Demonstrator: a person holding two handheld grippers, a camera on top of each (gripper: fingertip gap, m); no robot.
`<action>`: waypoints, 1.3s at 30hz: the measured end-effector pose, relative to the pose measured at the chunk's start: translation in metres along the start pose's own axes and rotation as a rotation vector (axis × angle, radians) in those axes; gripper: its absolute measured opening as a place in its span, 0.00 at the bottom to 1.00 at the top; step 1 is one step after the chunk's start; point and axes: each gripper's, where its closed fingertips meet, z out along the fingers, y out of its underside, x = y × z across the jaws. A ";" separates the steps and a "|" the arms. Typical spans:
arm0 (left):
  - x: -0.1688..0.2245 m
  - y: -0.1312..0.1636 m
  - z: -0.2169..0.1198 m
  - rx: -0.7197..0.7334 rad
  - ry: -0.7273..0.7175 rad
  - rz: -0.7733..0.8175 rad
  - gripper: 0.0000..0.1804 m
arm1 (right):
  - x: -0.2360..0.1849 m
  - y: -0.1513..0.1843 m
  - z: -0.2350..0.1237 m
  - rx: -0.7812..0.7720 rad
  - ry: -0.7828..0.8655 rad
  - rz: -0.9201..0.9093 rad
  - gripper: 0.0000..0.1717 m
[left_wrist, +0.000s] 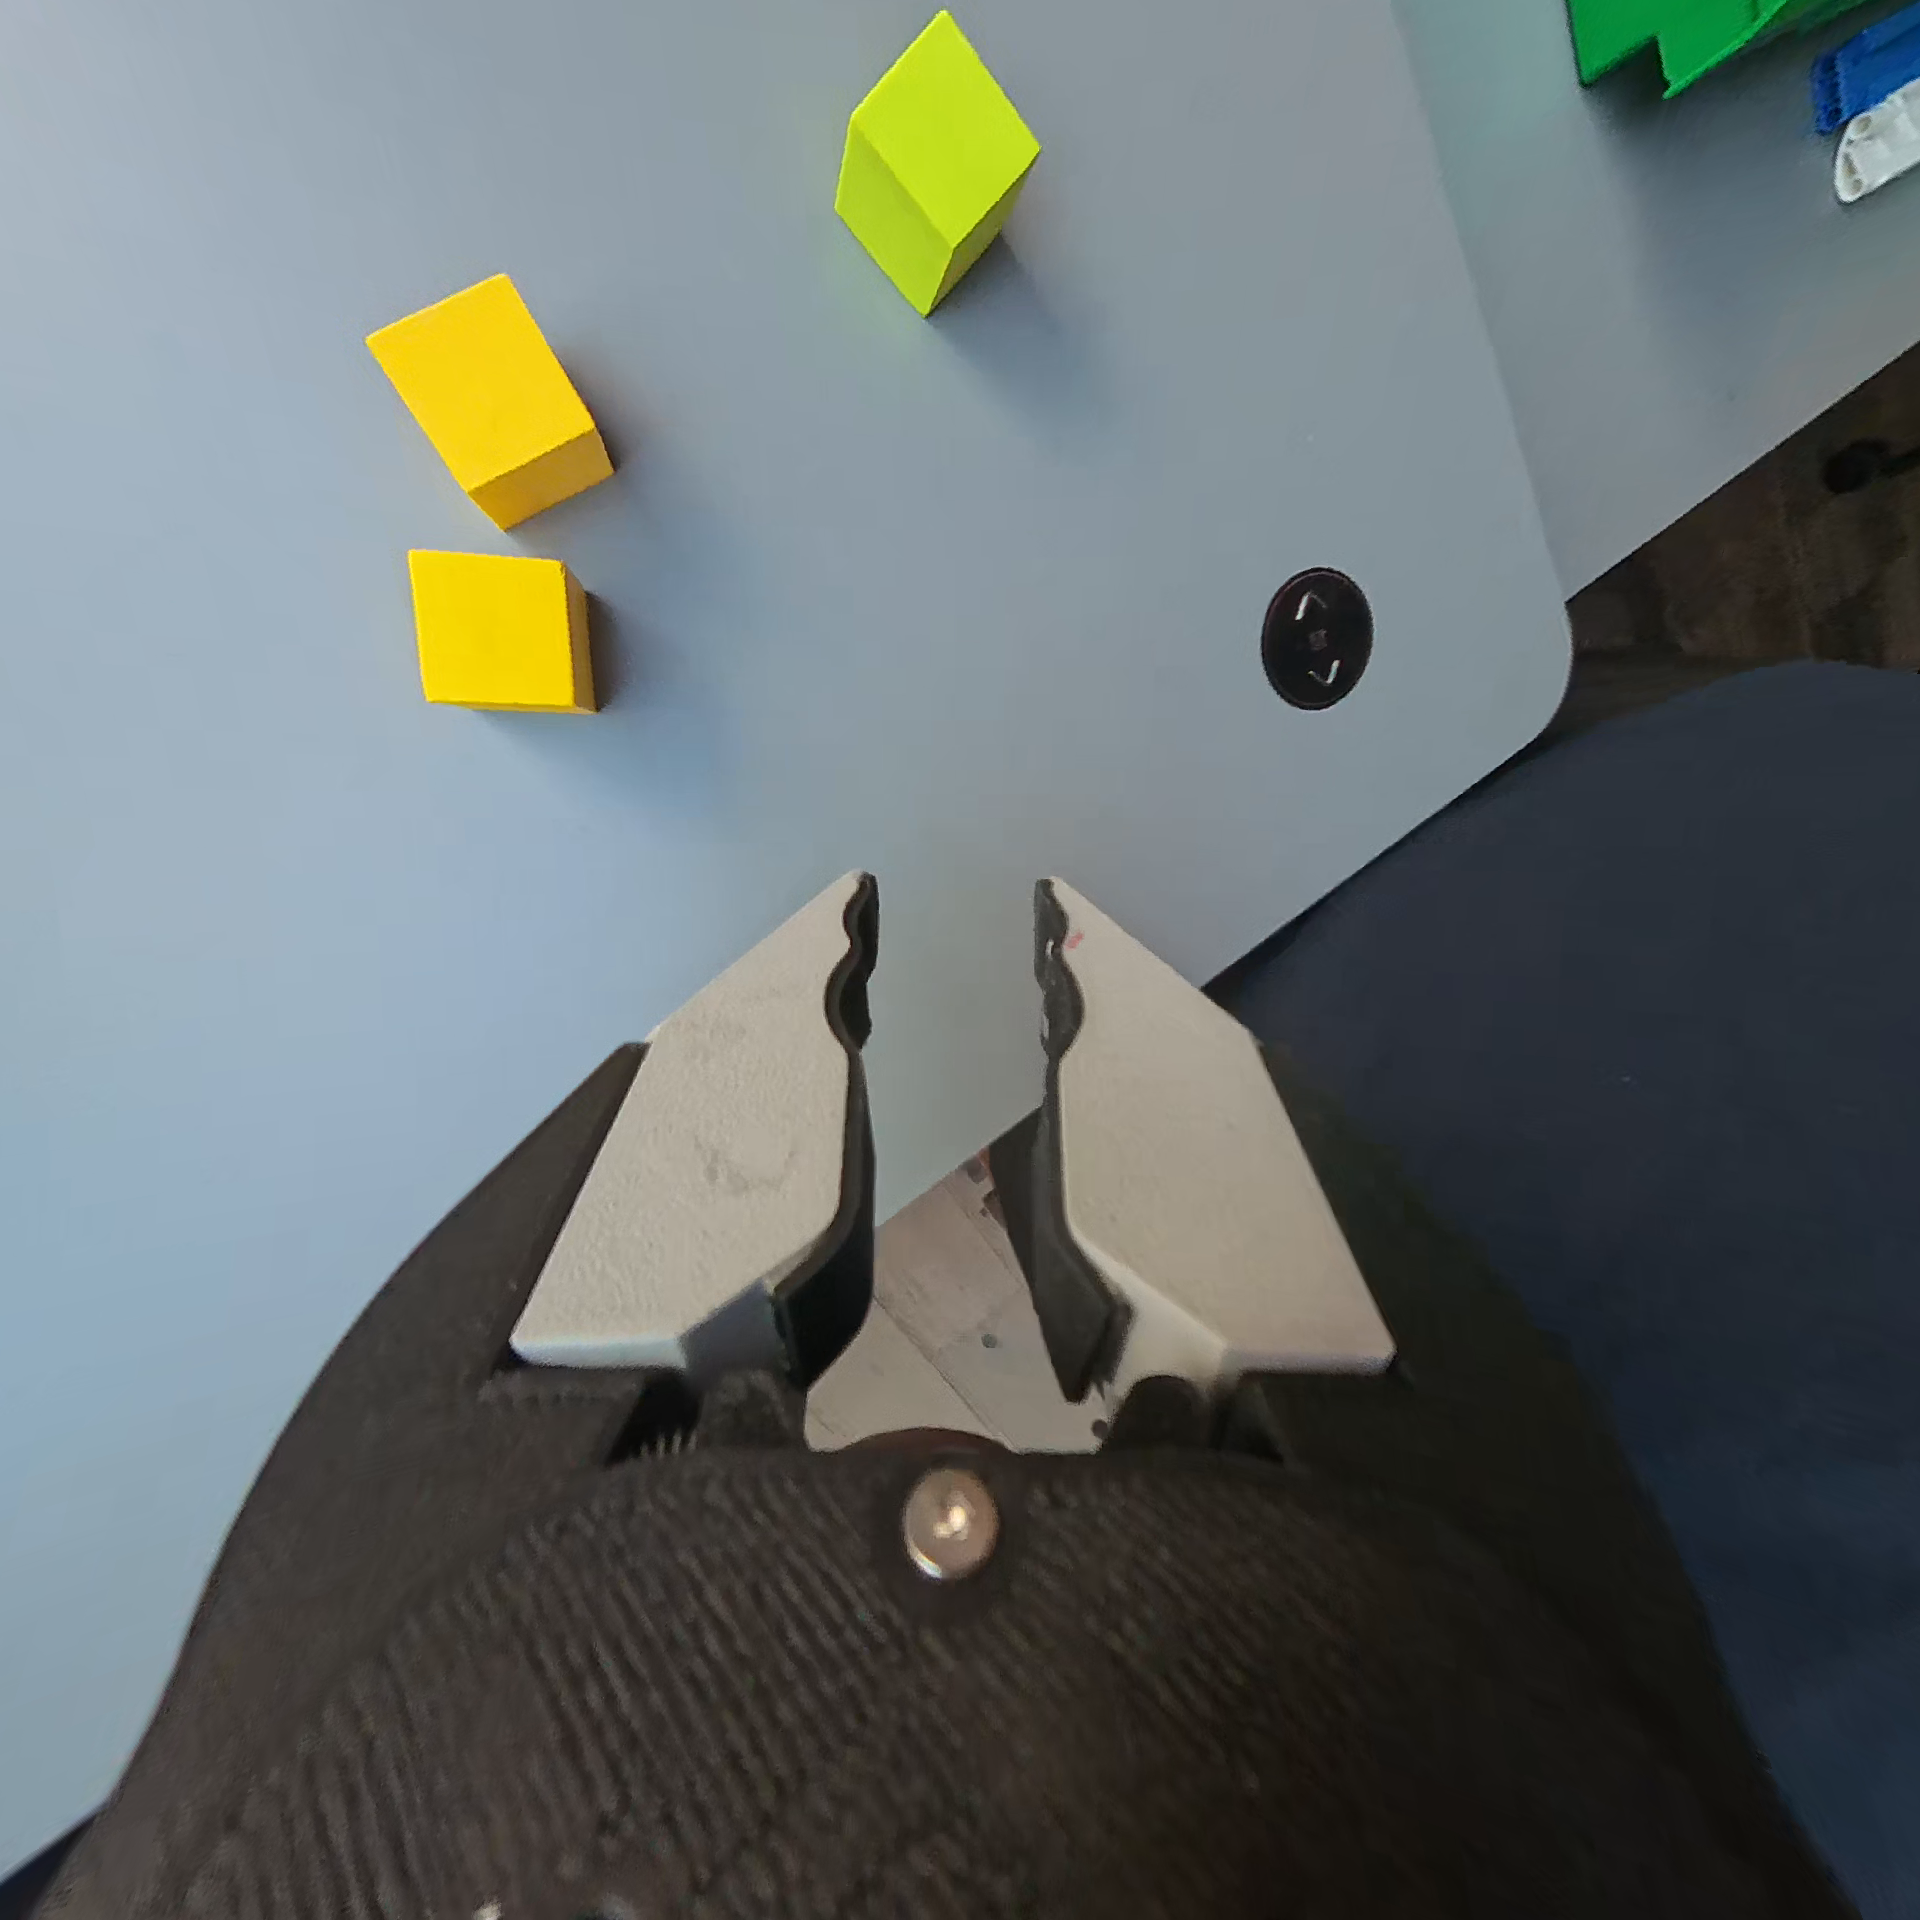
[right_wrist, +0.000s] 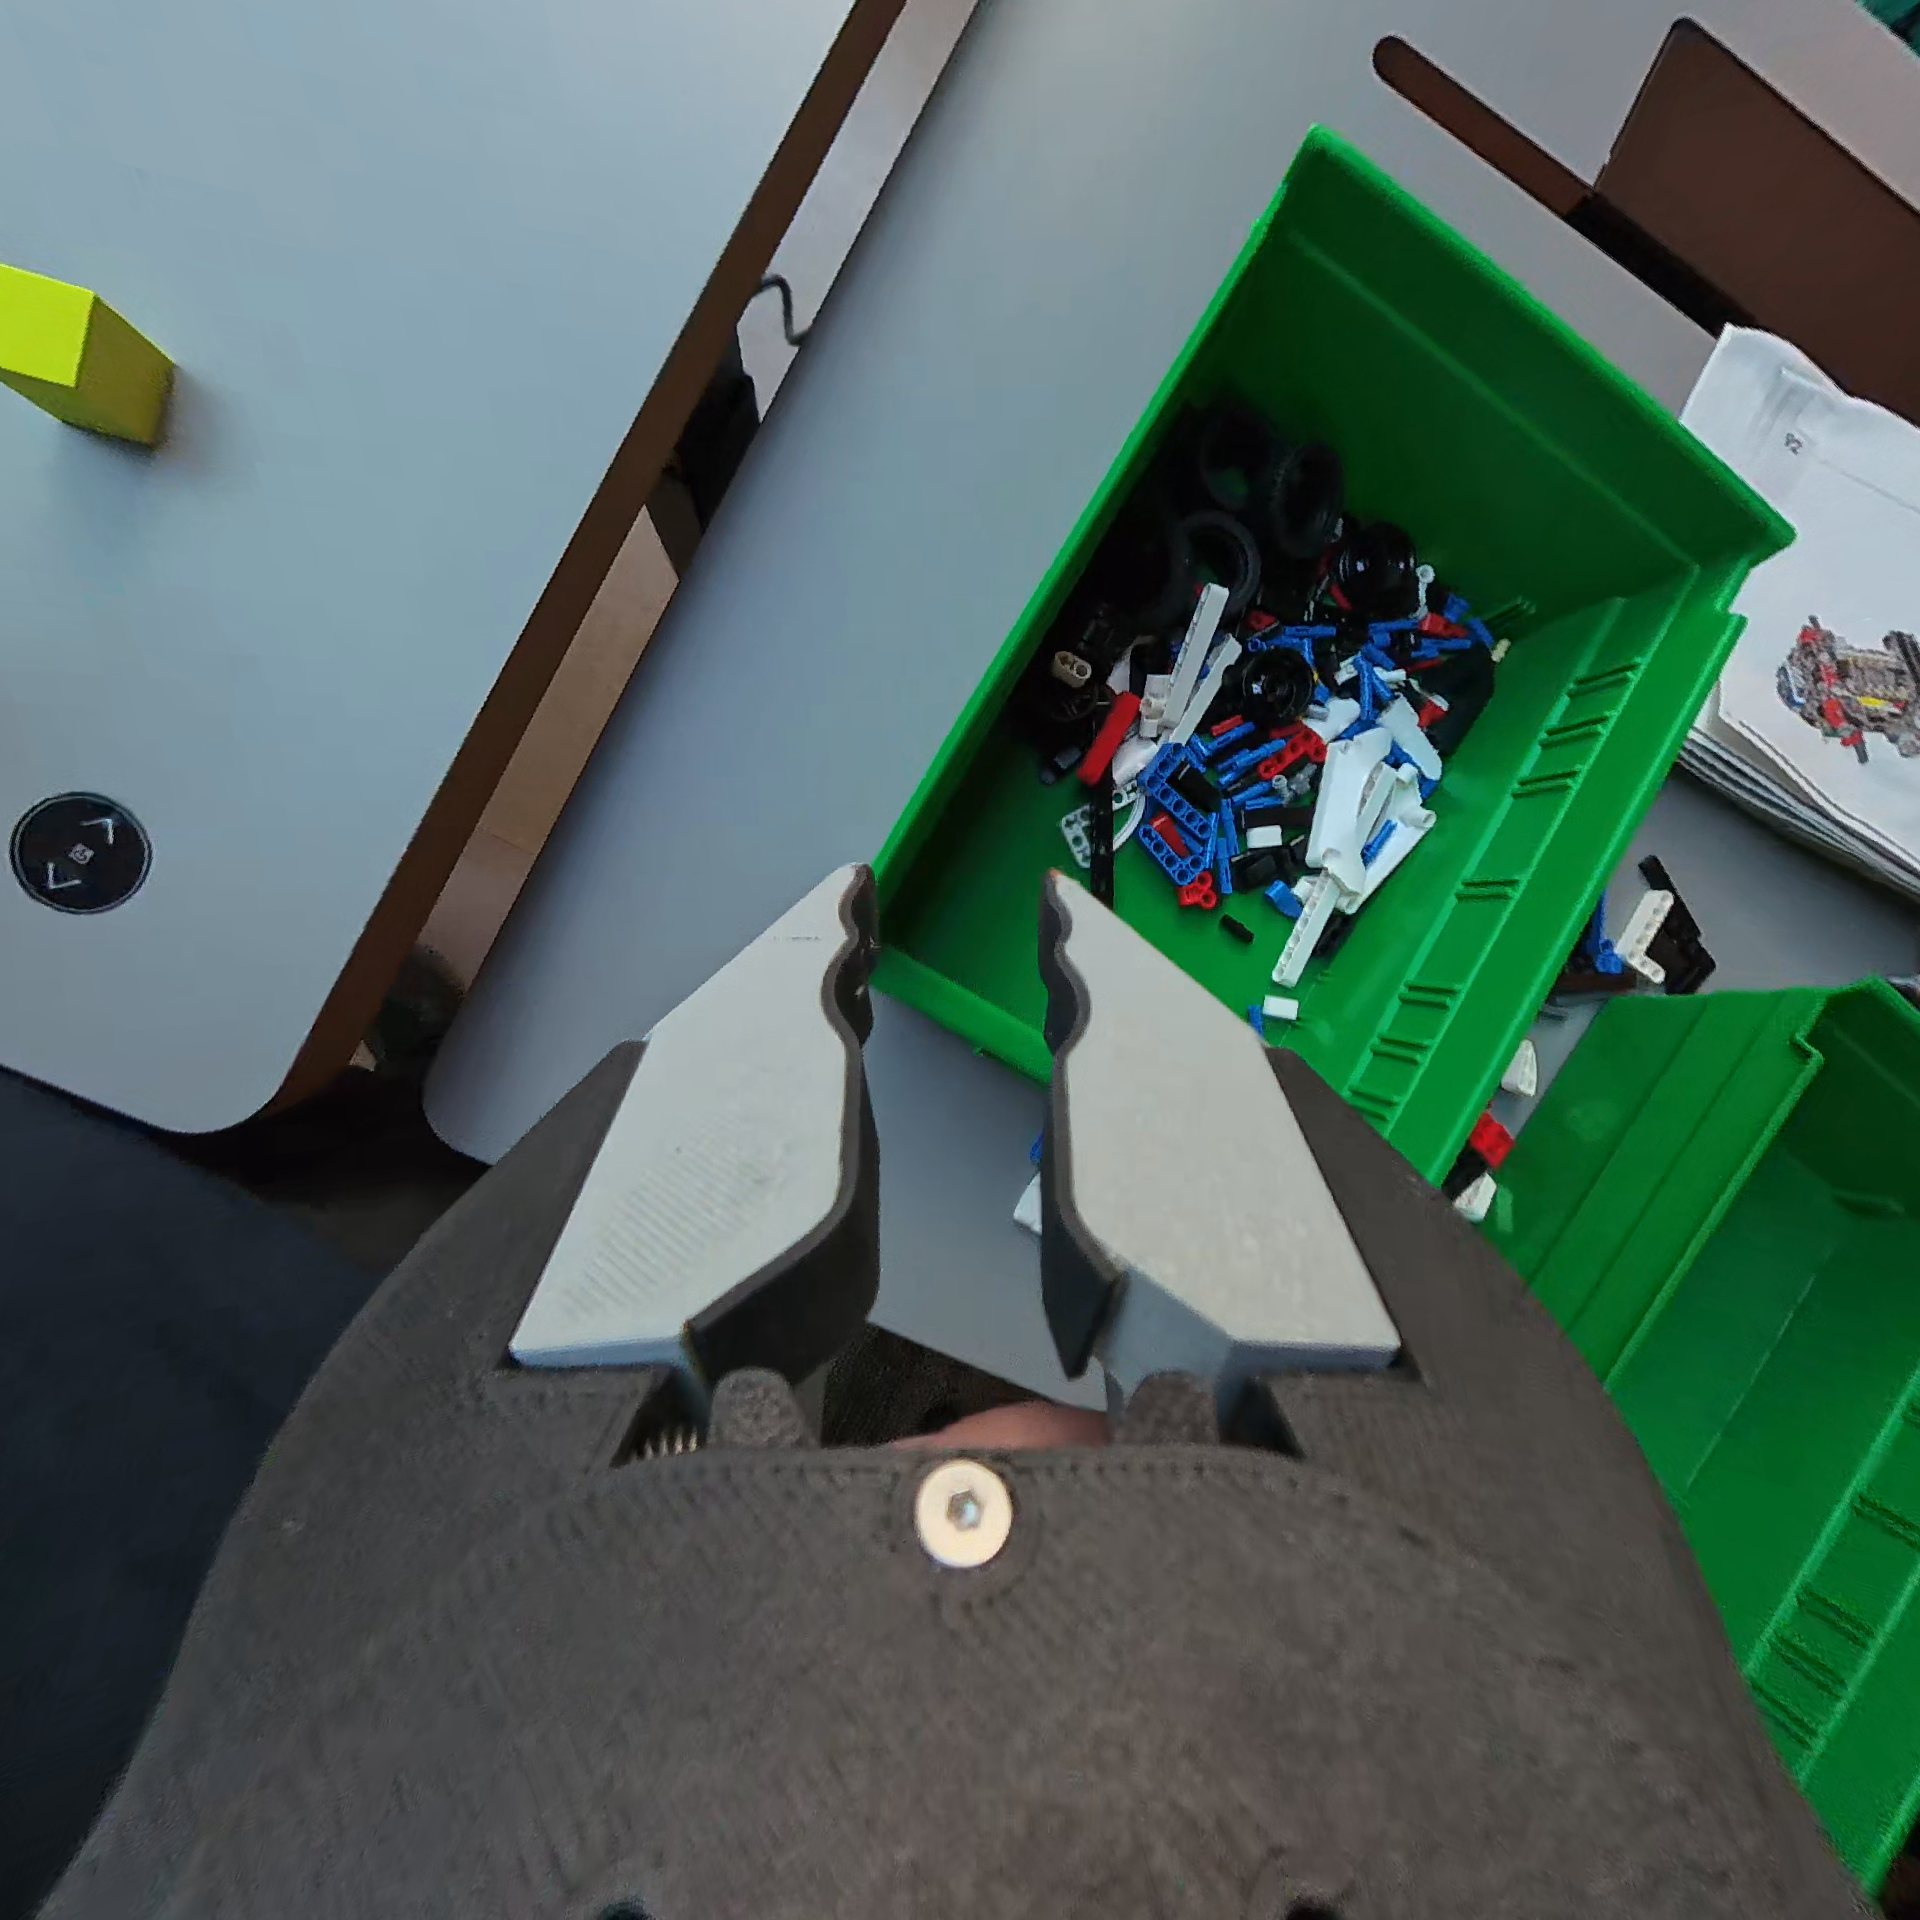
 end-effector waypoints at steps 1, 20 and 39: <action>0.005 0.000 -0.001 0.000 -0.005 -0.020 0.15 | 0.003 -0.002 0.005 0.008 -0.017 -0.004 0.17; 0.009 0.001 -0.004 -0.140 -0.180 0.056 0.17 | 0.001 -0.017 0.041 0.132 -0.258 0.001 0.18; -0.100 -0.028 0.023 -0.144 -0.080 0.482 0.03 | -0.186 -0.027 0.002 -0.003 -0.219 0.087 0.17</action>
